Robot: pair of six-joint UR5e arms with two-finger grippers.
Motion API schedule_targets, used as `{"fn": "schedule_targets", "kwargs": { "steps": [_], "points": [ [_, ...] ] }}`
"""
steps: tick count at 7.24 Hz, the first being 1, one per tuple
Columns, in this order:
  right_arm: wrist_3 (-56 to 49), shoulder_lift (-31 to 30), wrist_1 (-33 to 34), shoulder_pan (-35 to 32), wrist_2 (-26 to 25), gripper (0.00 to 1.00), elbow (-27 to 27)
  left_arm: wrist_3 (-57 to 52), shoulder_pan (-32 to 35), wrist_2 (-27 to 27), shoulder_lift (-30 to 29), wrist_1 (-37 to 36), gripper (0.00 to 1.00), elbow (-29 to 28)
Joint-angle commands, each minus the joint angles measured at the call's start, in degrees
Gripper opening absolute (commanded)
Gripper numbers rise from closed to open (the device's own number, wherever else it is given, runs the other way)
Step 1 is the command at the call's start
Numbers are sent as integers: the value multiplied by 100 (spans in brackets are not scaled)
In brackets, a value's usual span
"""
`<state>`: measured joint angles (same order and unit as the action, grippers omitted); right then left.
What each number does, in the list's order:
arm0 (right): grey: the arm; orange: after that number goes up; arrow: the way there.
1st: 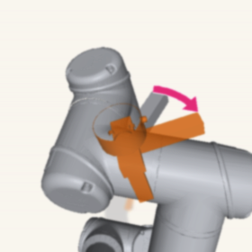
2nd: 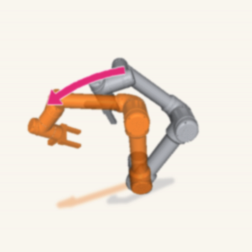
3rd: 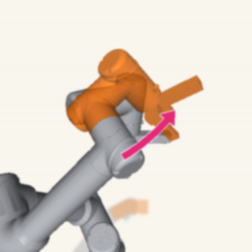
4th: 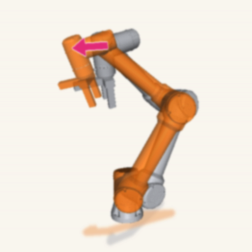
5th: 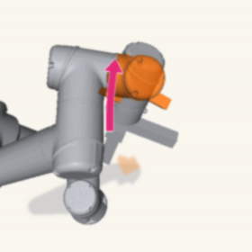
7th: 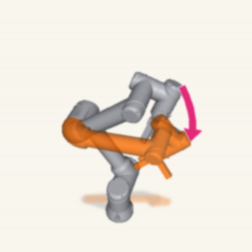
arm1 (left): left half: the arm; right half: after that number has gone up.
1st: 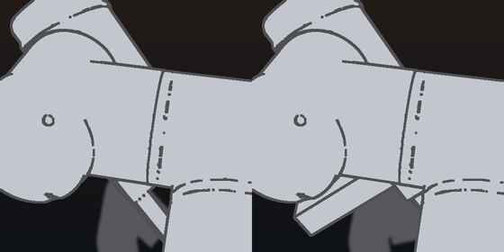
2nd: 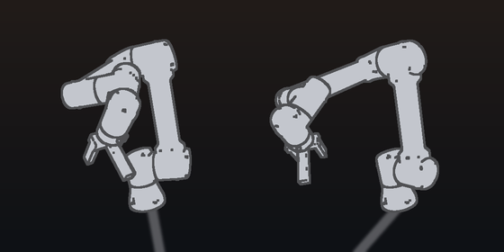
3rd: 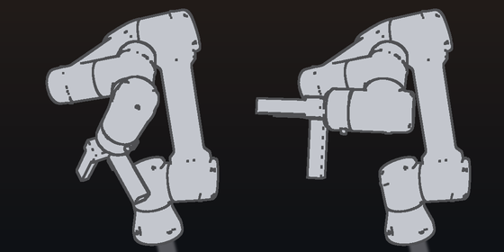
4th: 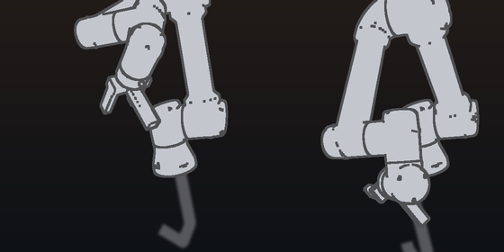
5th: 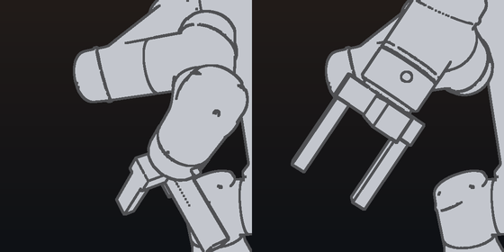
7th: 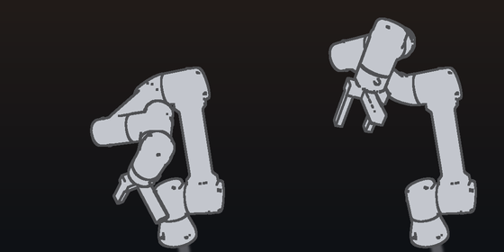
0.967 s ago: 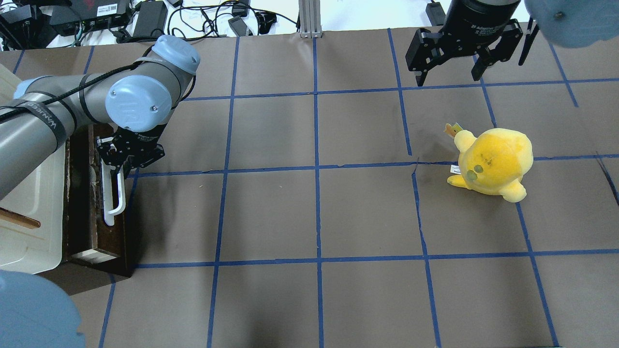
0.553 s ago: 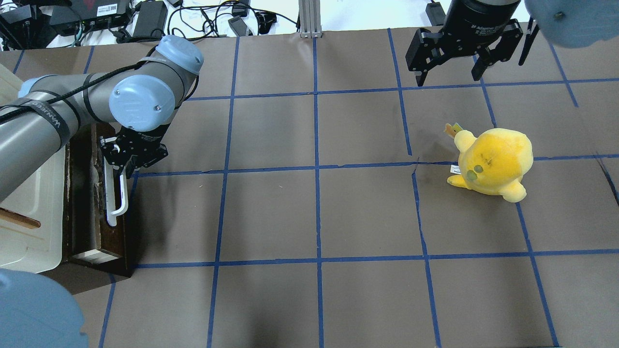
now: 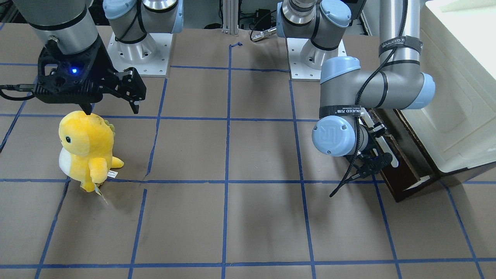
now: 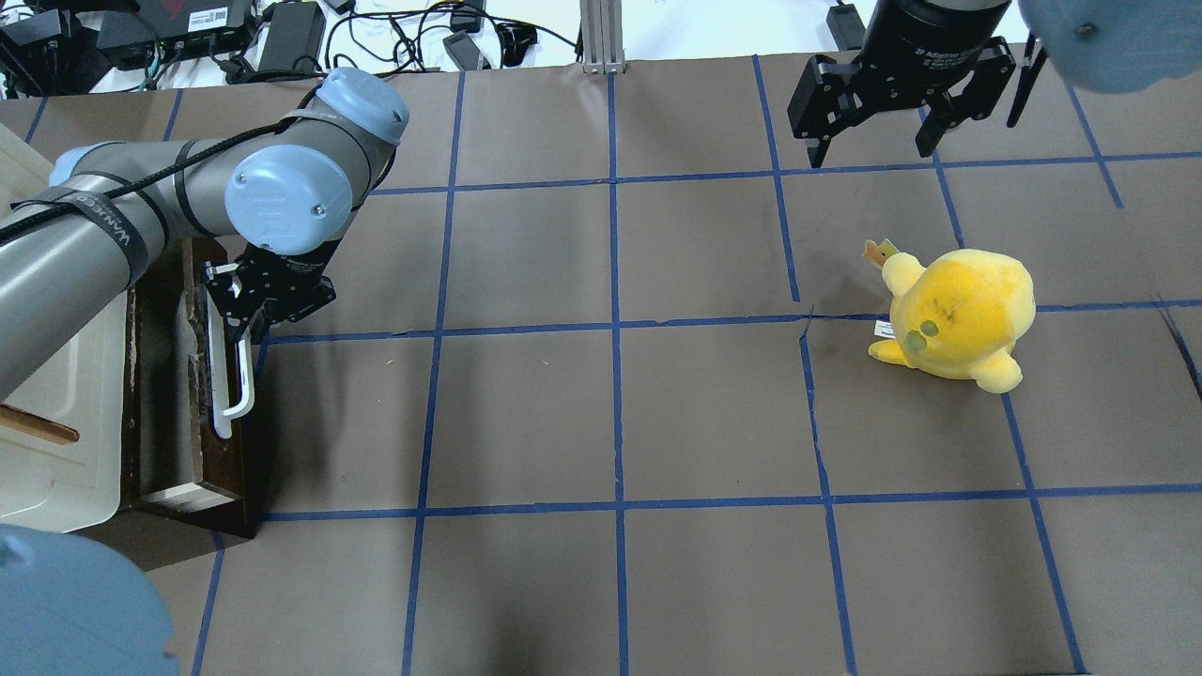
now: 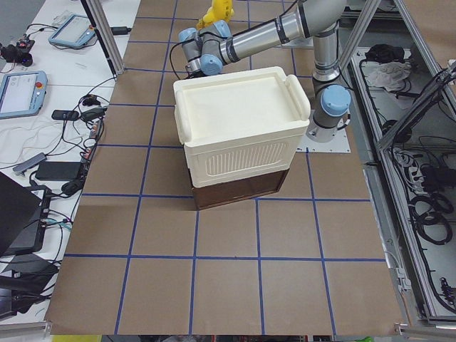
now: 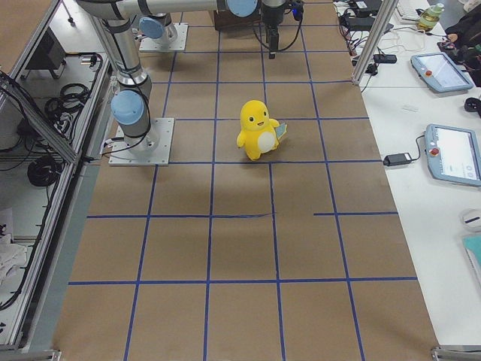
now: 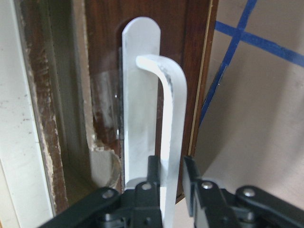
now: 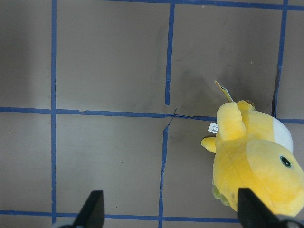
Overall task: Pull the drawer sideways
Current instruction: 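Pull the handle with the left gripper, sliding the drawer outward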
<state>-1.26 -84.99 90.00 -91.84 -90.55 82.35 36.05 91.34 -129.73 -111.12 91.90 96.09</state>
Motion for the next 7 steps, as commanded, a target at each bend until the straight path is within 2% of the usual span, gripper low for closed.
{"fn": "schedule_targets", "kwargs": {
  "steps": [1,2,3,7],
  "points": [
    [-6,0,0,0,-7,100,0,7,6,0,3,3,15,-3],
    [3,0,0,0,2,100,0,16,6,0,3,3,5,-3],
    [3,0,0,0,2,100,0,7,6,0,3,3,0,-3],
    [3,0,0,0,2,100,0,16,33,176,-6,29,0,-99]
  ]
}}
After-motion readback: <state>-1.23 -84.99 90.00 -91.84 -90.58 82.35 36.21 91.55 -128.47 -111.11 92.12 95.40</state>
